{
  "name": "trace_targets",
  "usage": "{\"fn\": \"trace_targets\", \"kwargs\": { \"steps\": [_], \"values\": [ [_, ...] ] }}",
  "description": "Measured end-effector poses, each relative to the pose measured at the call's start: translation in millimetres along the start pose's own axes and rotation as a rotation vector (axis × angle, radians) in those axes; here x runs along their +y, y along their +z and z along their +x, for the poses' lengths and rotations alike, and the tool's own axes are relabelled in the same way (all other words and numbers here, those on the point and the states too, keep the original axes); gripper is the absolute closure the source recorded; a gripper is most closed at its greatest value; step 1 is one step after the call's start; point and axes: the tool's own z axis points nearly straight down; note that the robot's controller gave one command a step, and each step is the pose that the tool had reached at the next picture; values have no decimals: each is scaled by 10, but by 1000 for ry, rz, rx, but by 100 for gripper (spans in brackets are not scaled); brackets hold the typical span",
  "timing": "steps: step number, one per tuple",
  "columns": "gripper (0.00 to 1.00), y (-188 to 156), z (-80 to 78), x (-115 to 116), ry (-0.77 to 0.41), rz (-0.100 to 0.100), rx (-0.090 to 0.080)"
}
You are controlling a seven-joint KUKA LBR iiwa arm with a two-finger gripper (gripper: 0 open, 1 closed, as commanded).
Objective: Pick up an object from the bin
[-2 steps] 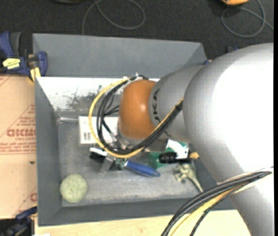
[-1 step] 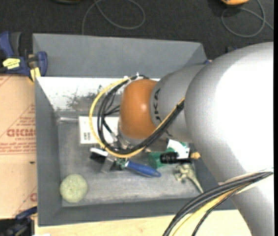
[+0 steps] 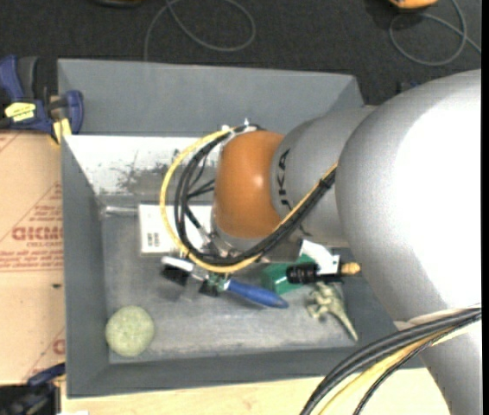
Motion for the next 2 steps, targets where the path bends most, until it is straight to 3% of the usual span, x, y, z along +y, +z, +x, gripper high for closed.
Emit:
{"fn": "trace_targets", "kwargs": {
  "steps": [2],
  "values": [
    [100,-339,-12,3,-2,-4,-6]
  ]
}}
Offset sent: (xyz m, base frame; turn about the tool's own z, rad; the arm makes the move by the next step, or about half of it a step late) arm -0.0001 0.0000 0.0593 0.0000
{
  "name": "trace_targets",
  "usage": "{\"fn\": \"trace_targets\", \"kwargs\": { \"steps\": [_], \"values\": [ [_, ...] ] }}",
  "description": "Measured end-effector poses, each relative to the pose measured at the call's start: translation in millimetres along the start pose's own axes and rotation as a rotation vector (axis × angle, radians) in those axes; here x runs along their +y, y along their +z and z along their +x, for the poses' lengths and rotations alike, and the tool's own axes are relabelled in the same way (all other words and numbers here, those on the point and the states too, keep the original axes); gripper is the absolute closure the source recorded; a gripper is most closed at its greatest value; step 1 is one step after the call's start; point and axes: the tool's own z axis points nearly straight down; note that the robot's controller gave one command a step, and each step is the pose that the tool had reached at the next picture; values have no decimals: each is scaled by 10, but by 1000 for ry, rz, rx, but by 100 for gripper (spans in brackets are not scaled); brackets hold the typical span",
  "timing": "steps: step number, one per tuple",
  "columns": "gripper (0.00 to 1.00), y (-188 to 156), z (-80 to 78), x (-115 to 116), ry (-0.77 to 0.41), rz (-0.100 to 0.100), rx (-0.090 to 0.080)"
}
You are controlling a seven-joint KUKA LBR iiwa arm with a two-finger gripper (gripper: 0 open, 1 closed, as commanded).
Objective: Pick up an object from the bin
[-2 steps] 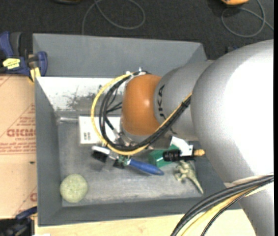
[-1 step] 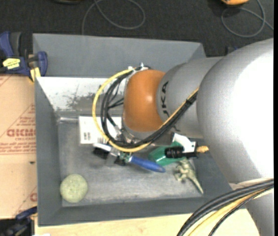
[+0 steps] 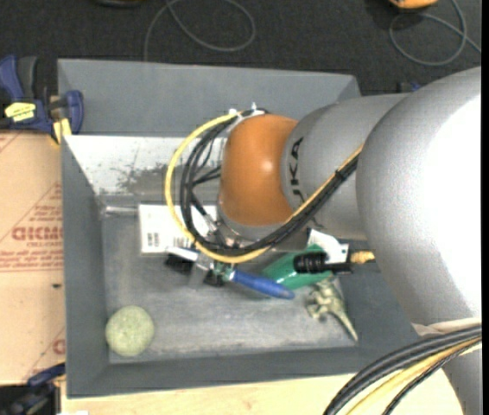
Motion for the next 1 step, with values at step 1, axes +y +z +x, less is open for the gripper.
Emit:
{"fn": "trace_targets", "kwargs": {
  "steps": [1],
  "values": [
    [100,-145,2,-4,-2,1,1]
  ]
}}
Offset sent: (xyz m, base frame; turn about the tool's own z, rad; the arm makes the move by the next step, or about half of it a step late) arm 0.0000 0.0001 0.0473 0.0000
